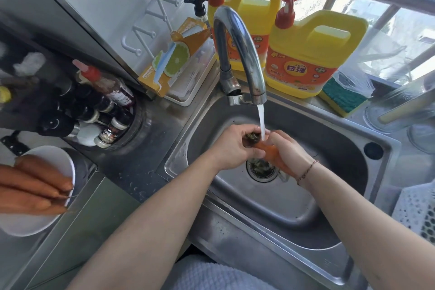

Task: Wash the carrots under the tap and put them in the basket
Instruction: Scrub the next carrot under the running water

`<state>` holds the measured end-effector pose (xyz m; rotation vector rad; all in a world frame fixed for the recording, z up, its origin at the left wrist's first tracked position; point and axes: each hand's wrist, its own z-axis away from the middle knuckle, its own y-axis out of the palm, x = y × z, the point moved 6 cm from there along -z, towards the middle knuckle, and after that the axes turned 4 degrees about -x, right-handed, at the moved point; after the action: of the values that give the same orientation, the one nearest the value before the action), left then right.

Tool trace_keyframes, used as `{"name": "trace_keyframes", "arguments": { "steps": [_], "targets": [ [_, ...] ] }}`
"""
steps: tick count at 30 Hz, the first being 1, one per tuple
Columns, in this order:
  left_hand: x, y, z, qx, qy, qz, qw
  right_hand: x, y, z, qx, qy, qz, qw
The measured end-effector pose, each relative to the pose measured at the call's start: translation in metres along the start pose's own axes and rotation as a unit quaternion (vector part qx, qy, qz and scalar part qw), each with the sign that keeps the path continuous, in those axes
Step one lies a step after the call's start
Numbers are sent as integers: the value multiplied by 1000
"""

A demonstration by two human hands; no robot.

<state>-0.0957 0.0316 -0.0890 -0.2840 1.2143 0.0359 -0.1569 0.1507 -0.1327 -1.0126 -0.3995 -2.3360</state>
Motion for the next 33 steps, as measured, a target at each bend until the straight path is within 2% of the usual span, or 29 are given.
{"name": "trace_keyframes", "arguments": {
  "steps": [16,23,27,33],
  "targets": [
    [-1,1,1,4,-6,18,1000,-3,-4,-2,4,4,33,999],
    [-2,0,2,18,1,-2,1000,8,4,7,27,-20,-27,999],
    [3,4,2,23,-8,-2,1000,8,7,8,18,14,-46,999],
    [-2,5,1,29,-1,15,999,11,8,11,51,15,-68,996]
  ]
}}
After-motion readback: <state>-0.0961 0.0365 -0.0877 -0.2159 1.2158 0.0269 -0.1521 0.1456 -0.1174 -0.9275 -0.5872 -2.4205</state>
